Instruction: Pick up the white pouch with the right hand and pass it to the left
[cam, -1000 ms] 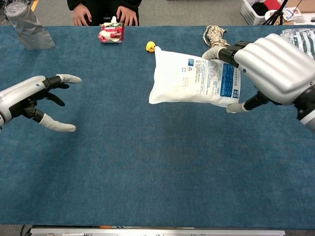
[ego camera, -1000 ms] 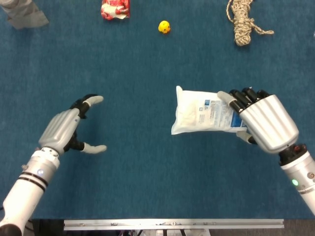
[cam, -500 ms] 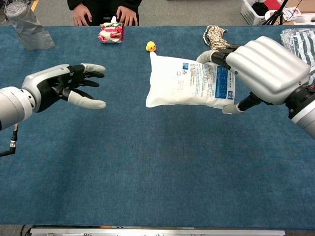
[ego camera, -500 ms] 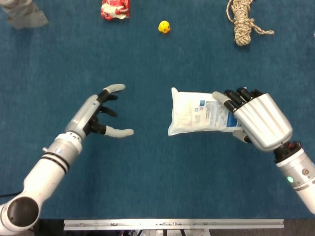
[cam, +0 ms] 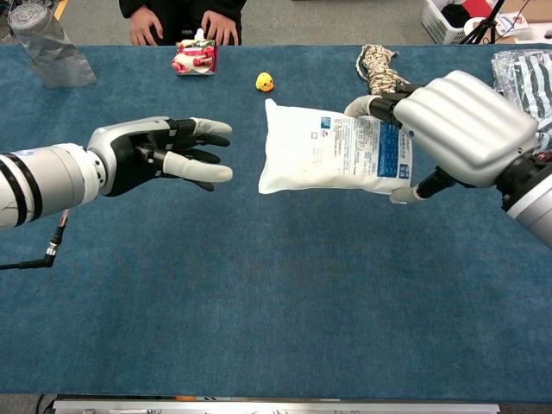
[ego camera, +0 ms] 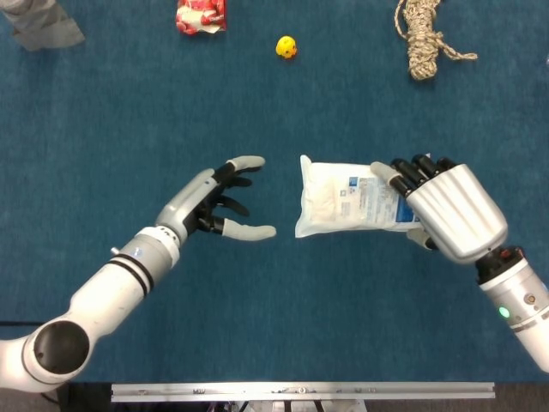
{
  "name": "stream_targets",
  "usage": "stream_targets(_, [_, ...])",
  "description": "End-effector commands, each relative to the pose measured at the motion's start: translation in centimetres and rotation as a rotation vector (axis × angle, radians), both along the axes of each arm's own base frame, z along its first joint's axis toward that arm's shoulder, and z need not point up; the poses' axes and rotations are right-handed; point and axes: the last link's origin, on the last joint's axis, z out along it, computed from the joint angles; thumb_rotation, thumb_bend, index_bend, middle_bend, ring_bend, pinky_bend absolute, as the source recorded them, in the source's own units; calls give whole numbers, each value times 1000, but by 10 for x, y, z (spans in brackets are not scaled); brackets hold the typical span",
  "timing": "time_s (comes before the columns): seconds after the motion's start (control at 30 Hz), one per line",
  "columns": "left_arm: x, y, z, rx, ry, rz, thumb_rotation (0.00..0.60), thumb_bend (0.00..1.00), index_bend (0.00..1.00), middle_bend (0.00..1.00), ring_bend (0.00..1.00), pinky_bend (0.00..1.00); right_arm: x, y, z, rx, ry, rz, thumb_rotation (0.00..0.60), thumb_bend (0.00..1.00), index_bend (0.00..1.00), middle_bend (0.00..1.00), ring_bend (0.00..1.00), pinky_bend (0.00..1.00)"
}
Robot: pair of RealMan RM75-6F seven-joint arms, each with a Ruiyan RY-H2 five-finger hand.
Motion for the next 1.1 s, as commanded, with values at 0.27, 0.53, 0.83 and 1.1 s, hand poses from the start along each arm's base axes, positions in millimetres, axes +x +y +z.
stream_targets(0.27, [14,4,-20,-23,21,-23,541,0,114,109,139,316,5,-2,-7,12,-3,16,600,0,401,499,544,593])
stream_targets(0.53, [18,4,-29,-39,22,-24,547,0,115,106,139,316,14,-5,-18,27,-4,46,600,0,401,499,544,593])
stream_targets(0.83, [19,4,-30,-45,7,-11,575,0,115,106,141,316,21,-6,-30,47,0,70,600,0,401,499,544,593])
stream_targets(1.1, [23,5,-33,-51,-9,-4,578,0,118,106,150,317,25,-5,-37,56,5,80,600,0,401,499,544,593])
